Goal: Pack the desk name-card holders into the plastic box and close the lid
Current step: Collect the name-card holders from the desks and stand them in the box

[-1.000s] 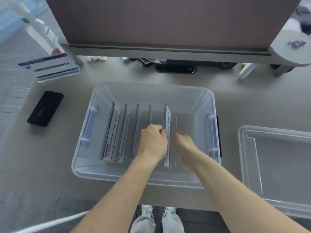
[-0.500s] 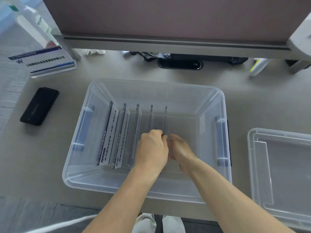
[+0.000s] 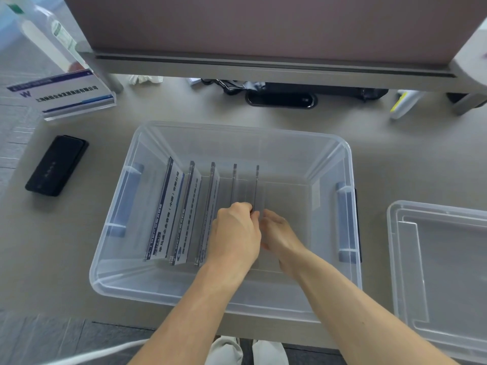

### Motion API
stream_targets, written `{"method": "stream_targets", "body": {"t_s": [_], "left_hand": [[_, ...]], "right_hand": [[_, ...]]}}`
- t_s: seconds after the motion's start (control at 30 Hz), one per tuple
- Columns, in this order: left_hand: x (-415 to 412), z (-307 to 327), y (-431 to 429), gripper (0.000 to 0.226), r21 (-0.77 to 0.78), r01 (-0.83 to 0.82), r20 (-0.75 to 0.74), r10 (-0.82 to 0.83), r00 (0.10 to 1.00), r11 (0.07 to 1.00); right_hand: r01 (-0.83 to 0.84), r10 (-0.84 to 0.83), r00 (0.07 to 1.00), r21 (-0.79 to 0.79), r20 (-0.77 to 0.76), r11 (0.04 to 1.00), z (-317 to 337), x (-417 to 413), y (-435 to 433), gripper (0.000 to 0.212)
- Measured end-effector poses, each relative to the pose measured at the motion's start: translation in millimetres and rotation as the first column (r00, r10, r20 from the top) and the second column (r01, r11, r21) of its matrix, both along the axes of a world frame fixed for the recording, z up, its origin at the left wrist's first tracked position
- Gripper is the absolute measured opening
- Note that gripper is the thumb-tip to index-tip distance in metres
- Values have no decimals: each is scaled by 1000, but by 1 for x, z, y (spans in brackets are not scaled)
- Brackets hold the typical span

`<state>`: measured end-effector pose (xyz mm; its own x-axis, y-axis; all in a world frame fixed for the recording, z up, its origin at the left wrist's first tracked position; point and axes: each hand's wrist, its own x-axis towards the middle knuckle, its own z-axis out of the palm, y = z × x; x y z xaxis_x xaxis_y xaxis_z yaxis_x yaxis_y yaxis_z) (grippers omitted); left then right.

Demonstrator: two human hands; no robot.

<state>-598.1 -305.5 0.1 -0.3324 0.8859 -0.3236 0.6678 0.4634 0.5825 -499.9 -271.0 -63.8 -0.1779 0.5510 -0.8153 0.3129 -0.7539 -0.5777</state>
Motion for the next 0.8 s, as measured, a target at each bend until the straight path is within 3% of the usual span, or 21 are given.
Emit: {"method": "stream_targets", "body": {"t_s": [0.07, 0.27, 0.33, 0.4, 0.57, 0.67, 0.8], "left_hand": [[0, -1, 0, 33, -1, -1, -3, 1, 1000, 1000], [1, 0, -3, 32, -31, 3, -26, -4, 1000, 1000], [1, 14, 0, 36, -57, 15, -61, -18, 998, 998], [-4, 37, 2, 44, -43, 7, -96, -11, 995, 999], [-33, 141, 4, 45, 201, -98, 41, 91, 995, 975], [-64, 217, 4, 47, 392, -172, 75, 155, 985, 904], [-117, 301, -6, 48, 565, -202, 51, 210, 976, 800]], "right_hand": [[-24, 24, 1000, 5, -4, 1000, -10, -1, -3, 12], [-49, 49, 999, 4, -18, 999, -10, 3, -5, 30], [-46, 46, 999, 63, 2, 997, 14, 3, -5, 58], [-20, 20, 1000, 159, 3, 987, 51, 4, -5, 69], [51, -7, 995, 456, -97, 888, 158, 17, 5, 58], [147, -17, 976, 605, -216, 783, 243, 2, 21, 50], [184, 102, 943, 753, -316, 632, 331, -37, 39, 54]]}}
